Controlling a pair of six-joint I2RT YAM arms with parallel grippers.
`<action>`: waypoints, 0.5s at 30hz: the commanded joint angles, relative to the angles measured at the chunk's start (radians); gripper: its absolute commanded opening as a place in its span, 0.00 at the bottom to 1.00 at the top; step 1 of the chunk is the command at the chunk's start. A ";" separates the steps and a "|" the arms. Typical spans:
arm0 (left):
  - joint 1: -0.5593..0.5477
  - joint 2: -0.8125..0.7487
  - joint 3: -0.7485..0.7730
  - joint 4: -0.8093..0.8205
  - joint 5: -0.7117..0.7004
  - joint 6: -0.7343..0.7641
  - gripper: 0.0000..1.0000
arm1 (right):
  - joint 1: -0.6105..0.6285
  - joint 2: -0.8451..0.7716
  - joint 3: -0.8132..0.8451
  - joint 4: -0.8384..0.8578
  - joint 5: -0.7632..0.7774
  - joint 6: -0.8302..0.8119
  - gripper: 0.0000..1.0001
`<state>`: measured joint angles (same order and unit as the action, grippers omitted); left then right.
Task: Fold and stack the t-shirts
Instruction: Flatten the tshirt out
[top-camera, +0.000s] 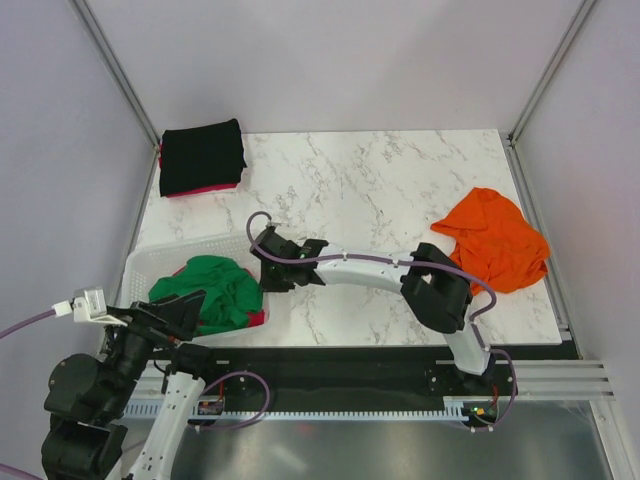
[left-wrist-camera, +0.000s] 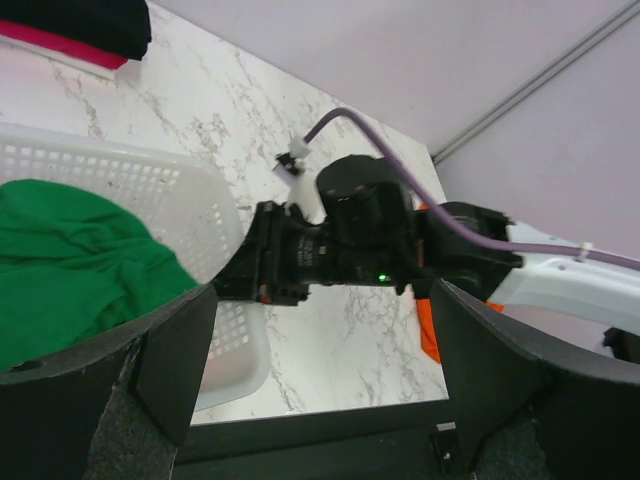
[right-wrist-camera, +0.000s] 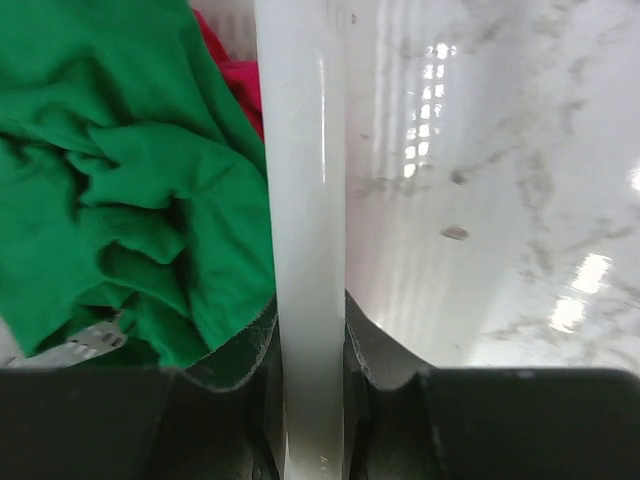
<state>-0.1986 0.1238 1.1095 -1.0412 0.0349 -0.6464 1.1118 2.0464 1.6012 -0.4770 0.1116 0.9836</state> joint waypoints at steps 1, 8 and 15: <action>-0.001 -0.004 0.046 0.026 0.020 -0.042 0.94 | 0.041 0.026 0.042 0.162 -0.102 0.203 0.00; -0.001 -0.024 0.049 0.020 0.013 -0.052 0.94 | 0.143 0.193 0.271 0.215 -0.171 0.239 0.01; -0.001 0.000 0.134 -0.037 -0.032 -0.003 0.95 | 0.175 0.271 0.335 0.331 -0.194 0.363 0.34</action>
<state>-0.1986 0.1123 1.1740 -1.0576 0.0303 -0.6682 1.2324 2.3005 1.8679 -0.2993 0.0528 1.2392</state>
